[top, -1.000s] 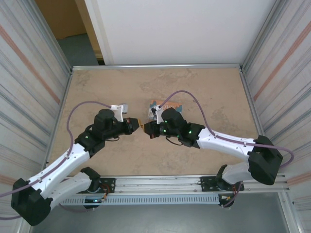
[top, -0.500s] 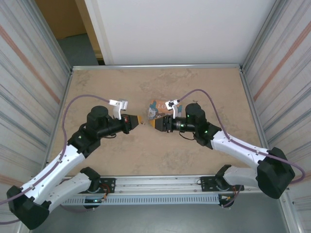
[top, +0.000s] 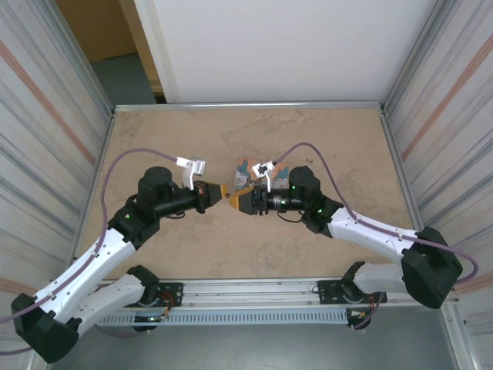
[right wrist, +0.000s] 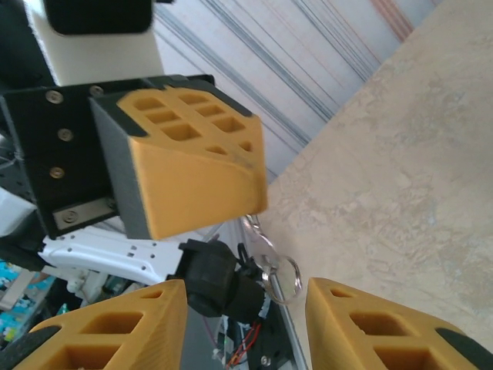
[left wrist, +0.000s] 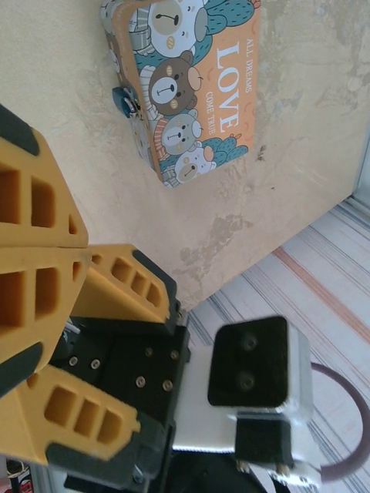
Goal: Unlock a padlock with a key
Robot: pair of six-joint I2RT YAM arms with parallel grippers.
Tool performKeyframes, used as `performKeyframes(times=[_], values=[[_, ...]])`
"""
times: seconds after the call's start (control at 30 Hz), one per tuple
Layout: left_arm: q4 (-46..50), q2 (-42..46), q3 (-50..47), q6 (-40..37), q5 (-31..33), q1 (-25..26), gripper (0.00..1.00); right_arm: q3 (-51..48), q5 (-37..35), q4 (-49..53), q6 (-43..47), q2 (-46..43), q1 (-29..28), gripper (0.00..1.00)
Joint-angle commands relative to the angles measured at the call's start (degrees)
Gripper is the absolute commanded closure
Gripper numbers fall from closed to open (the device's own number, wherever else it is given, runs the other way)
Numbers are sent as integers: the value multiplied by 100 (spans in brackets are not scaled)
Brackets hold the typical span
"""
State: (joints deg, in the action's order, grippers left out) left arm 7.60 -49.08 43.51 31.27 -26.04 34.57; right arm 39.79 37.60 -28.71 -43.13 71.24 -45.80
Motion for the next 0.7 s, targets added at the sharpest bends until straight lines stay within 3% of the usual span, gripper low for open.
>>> performKeyframes(times=[0.0, 0.27, 0.67], values=[[-230, 8, 107, -34, -173, 1, 100, 271, 81, -179, -36, 108, -59, 58], [-272, 4, 68, -8, -213, 6, 100, 363, 46, -187, -38, 220, -105, 63], [-307, -1, 38, 14, -217, 6, 100, 434, 39, -136, -38, 334, -105, 83]])
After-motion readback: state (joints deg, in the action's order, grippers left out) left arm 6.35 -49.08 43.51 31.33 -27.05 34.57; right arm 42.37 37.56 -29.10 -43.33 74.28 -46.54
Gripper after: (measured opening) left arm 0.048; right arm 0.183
